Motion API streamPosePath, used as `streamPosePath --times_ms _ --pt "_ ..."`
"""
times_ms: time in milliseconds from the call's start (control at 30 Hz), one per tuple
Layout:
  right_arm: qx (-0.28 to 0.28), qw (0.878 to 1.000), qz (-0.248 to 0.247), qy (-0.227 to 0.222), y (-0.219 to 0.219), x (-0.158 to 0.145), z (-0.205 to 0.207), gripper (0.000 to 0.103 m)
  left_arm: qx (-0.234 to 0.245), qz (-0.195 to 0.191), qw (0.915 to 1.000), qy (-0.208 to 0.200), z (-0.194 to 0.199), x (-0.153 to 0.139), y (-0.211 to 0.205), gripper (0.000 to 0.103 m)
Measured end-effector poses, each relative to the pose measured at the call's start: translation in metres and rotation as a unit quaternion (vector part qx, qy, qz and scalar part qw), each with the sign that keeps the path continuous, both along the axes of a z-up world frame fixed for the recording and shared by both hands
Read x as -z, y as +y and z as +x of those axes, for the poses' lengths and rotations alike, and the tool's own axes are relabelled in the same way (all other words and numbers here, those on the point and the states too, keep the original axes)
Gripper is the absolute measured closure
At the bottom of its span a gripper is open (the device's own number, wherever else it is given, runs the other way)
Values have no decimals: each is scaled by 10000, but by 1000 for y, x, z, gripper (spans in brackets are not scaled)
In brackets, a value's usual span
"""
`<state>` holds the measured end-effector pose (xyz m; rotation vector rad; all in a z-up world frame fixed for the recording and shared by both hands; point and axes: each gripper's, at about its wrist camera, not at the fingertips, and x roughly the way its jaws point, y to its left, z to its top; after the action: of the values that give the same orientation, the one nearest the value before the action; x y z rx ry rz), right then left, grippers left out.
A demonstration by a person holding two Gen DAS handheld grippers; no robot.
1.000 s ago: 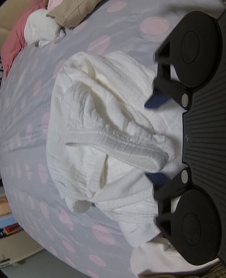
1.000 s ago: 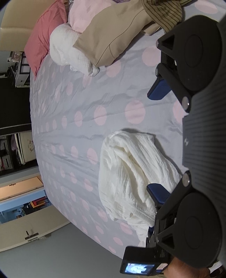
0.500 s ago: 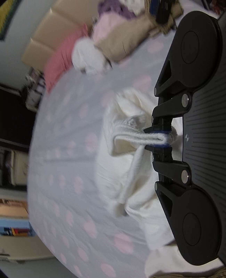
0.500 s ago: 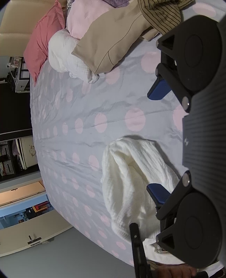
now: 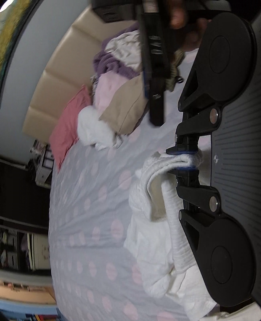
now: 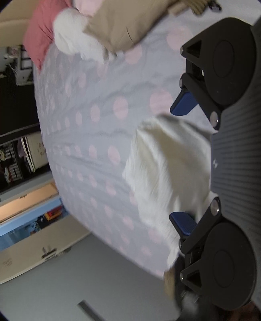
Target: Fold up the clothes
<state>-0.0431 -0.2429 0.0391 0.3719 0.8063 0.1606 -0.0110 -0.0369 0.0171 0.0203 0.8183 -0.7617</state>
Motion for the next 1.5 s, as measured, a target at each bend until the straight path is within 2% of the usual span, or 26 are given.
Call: streamPosePath --times_ms 167,300,500,533,633,800,867,967,1067,1133,1233,1500 --pt "-66 9988 414 246 0 3 5 1 350 132 9993 -91 -15 3 -13 94" --pt "-268 9975 557 350 5 6 6 1 727 339 9958 -432 -31 2 -27 94" --pt "-379 9945 693 694 8 17 10 8 1140 542 9893 -732 -50 6 -41 94" --pt "-392 9936 731 772 8 19 11 14 1180 587 9882 -779 -52 7 -43 94" --pt "-542 9929 693 796 12 20 11 21 1261 647 9866 -803 -55 10 -45 94" --pt "-840 9921 565 745 20 19 9 38 1364 767 9838 -871 -59 15 -51 94" --pt "-959 9914 513 724 23 19 8 52 1382 807 9834 -856 -59 16 -53 94" --pt "-1132 9905 408 668 28 17 6 68 1407 850 9828 -842 -57 19 -54 94" --pt "-1214 9913 193 463 29 11 3 76 1413 841 9825 -877 -56 20 -55 93" --pt "-1199 9920 142 367 24 7 2 77 1414 845 9821 -918 -55 19 -56 91" --pt "-1078 9939 87 209 11 1 1 77 1427 944 9804 -980 -55 19 -59 78" --pt "-624 9979 190 52 -25 -9 -1 77 1355 958 9812 -989 -50 13 -53 78"
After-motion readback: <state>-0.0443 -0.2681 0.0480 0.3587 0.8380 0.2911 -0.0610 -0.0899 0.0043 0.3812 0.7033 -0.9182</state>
